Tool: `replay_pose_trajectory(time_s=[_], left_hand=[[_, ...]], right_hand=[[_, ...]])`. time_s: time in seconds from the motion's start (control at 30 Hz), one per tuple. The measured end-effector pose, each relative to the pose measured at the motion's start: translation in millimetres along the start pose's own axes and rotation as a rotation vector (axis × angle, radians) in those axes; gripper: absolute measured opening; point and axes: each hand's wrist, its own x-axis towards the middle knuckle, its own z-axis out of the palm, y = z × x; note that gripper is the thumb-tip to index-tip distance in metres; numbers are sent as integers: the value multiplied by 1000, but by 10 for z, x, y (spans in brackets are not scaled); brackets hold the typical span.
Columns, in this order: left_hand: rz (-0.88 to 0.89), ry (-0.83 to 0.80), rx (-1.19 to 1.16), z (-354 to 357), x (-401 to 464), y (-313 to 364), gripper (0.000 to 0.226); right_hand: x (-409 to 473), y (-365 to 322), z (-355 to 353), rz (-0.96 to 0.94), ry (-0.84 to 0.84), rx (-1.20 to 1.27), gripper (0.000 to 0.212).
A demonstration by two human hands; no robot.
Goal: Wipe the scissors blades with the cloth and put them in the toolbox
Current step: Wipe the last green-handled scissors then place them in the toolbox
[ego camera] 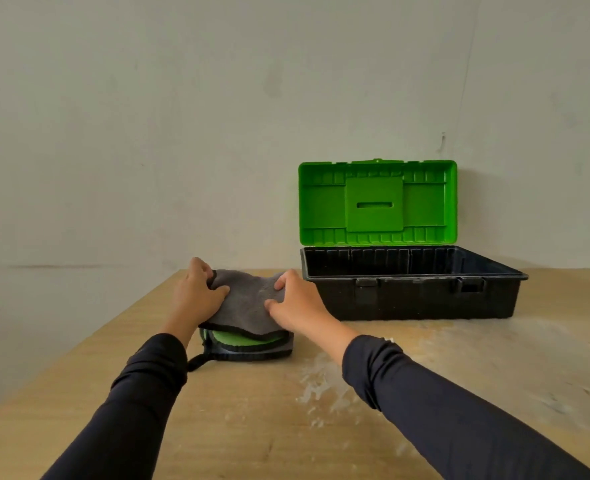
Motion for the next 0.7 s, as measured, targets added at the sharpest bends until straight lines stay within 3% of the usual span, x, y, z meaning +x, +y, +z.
replay_pose_trajectory(time_s=[0.27,0.43,0.7], left_hand=[[58,-179,263,228,71,-400,34],[75,-220,312,244,87,-449,36],[112,-118,467,222,-1,-241,38]], right_hand=[[158,142,387,-2,-90,-342,39],[146,159,387,-7,-90,-348,37],[113,68,174,-86,19,-266,37]])
